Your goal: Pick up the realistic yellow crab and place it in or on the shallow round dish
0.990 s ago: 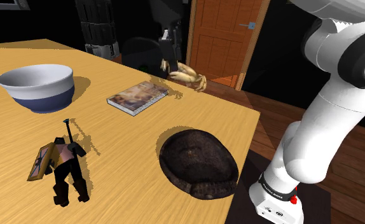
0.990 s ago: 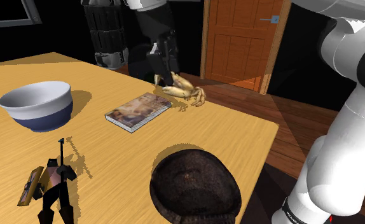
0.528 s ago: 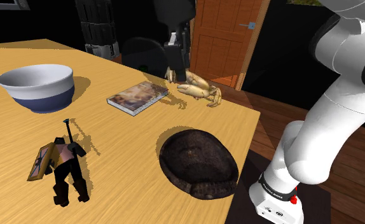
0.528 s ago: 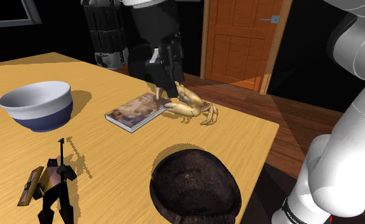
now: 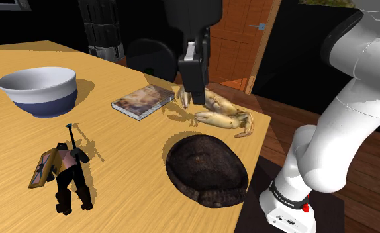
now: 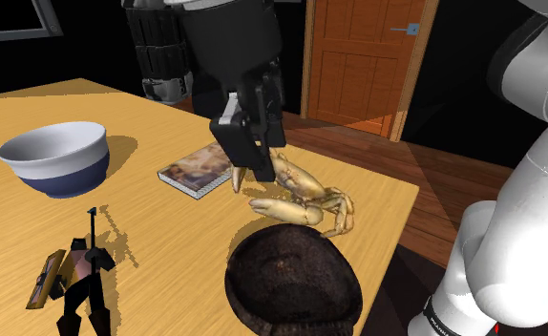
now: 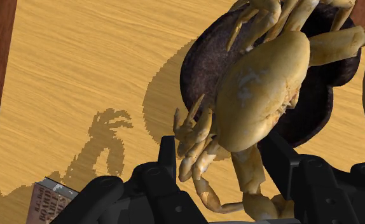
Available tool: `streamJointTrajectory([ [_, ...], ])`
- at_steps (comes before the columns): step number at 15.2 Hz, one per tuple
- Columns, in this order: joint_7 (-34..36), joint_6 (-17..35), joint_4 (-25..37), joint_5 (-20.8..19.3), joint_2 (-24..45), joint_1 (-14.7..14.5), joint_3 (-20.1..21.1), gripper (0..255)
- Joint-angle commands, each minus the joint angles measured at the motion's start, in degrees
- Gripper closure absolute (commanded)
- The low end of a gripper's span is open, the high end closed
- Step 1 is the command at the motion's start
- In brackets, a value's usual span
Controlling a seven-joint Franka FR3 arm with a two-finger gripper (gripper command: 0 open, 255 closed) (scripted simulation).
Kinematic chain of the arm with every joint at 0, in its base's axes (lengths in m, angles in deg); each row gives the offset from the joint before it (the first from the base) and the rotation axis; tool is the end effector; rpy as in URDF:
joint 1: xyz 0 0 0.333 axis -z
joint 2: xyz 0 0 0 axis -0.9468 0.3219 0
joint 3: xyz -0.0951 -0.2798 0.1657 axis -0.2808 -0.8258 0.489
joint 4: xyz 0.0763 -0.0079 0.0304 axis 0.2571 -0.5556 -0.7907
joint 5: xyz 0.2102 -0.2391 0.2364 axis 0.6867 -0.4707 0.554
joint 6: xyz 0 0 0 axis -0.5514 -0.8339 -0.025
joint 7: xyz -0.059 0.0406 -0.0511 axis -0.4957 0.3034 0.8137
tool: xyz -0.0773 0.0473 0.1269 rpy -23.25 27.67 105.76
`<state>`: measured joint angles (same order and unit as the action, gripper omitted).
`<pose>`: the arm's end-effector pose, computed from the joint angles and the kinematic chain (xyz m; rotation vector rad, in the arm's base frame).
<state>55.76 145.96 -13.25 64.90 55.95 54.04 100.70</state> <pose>0.2702 0.3591 0.7063 2.7982 0.7226 -0.1634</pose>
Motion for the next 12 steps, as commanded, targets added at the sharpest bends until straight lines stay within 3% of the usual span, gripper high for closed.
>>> streamJointTrajectory([
  [1,0.2,1.3,-2.3,0.9,-1.3,0.0,-0.2,255],
  [12,-1.4,11.2,-17.1,3.8,-7.3,0.3,-2.1,255],
])
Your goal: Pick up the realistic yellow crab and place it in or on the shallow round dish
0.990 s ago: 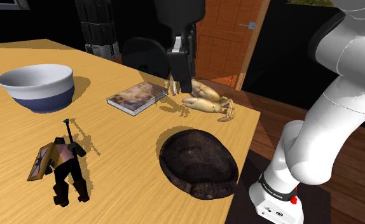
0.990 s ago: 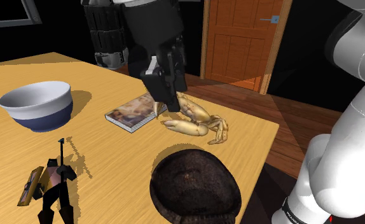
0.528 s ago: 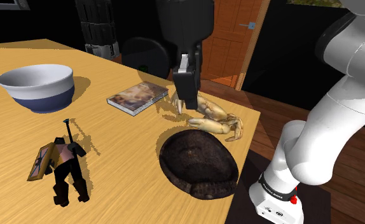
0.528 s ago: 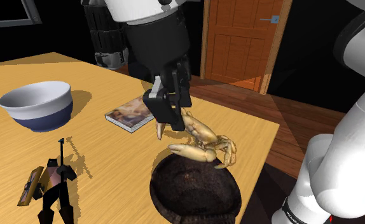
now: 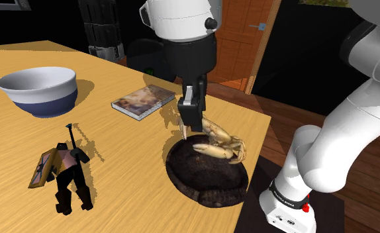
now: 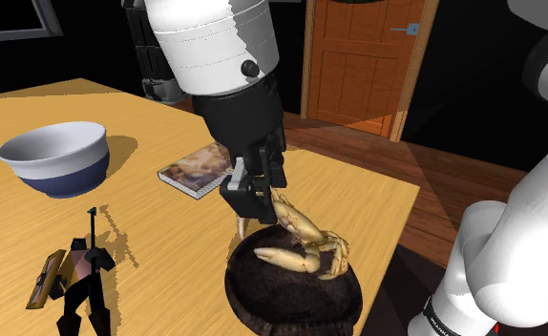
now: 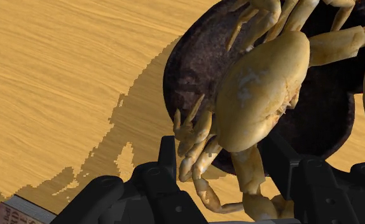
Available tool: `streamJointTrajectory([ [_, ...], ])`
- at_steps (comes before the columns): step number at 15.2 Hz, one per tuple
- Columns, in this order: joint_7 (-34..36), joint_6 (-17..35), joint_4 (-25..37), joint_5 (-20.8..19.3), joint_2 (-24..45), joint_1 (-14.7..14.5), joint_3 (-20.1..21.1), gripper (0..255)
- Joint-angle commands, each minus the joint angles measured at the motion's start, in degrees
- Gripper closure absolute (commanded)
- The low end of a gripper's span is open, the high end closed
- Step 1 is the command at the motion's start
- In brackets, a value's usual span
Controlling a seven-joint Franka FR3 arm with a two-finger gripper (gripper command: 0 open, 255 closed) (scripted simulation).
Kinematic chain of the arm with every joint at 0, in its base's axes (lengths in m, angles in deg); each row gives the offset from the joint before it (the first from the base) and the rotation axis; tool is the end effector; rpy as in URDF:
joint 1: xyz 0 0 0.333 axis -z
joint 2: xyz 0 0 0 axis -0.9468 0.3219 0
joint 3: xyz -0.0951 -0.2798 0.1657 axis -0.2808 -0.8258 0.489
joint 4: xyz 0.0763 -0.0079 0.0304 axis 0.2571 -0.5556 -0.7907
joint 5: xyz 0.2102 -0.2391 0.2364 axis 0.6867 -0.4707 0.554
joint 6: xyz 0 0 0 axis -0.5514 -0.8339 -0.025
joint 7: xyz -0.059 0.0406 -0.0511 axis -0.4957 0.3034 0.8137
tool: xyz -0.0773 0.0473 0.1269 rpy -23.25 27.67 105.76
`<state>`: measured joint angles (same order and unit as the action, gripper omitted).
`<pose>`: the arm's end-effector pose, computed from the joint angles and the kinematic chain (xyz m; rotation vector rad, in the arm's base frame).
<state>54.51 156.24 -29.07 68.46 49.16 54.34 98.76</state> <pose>0.2626 0.3609 0.6457 2.7980 0.7210 -0.1645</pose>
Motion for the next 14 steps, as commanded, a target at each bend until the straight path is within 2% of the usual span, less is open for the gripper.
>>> streamJointTrajectory([
  [1,-0.3,1.8,-2.5,0.4,-0.9,0.0,-0.3,255],
  [3,-0.4,3.8,-5.2,0.8,-1.8,-0.1,-0.5,255],
  [11,-0.4,3.8,-5.2,0.8,-1.8,-0.1,-0.5,255],
  [12,-0.4,3.8,-5.2,0.8,-1.8,-0.1,-0.5,0],
  [14,-0.4,3.8,-5.2,0.8,-1.8,-0.1,-0.5,0],
])
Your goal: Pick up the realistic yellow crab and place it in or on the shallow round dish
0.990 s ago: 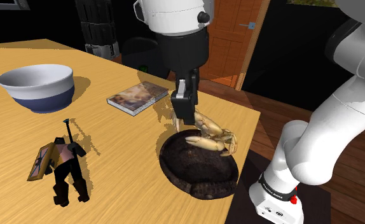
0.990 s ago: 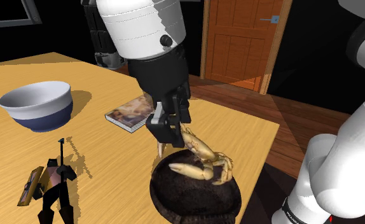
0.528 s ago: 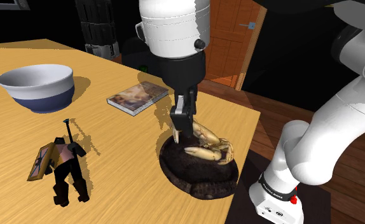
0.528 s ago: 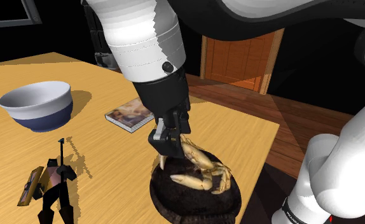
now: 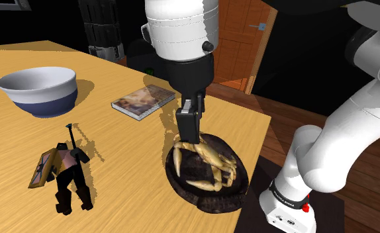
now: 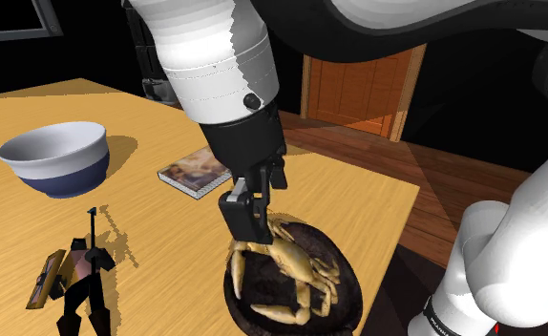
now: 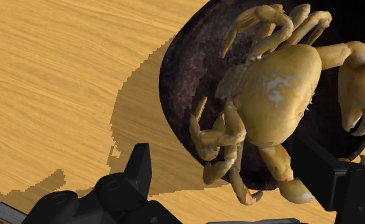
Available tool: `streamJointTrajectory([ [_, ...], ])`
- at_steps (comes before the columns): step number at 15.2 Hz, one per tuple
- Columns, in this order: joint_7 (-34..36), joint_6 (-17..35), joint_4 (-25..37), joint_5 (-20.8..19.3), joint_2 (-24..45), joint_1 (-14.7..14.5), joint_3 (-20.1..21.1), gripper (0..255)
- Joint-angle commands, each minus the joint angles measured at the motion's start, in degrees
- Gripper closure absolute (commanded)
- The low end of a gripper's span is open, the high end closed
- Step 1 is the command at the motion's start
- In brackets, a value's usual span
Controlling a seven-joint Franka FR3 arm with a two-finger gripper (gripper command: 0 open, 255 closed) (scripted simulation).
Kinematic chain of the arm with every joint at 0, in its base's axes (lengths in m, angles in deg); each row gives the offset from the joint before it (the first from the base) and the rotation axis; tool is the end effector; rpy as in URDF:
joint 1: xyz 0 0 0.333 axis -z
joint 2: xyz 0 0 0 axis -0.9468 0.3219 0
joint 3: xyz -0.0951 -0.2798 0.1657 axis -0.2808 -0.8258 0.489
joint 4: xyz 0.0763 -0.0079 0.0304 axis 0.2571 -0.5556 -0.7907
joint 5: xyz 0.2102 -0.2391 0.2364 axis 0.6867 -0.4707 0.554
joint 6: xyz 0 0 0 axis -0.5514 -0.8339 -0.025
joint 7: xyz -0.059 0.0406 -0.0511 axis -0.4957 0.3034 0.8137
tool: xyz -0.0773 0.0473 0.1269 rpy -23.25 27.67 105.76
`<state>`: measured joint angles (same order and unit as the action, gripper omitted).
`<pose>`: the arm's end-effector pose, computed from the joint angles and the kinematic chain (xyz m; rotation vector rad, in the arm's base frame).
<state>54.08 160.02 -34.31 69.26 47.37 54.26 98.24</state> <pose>0.2625 0.3600 0.6216 2.7986 0.7207 -0.1639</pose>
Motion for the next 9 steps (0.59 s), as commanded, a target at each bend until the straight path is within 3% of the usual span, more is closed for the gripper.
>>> streamJointTrajectory([
  [1,0.0,0.0,0.0,0.0,0.0,0.0,0.0,0],
  [3,0.0,0.0,0.0,0.0,0.0,0.0,0.0,0],
  [7,2.9,-8.3,13.7,-2.8,6.8,-0.3,2.7,0],
  [9,2.9,-8.3,13.7,-2.8,6.8,-0.4,2.7,0],
])
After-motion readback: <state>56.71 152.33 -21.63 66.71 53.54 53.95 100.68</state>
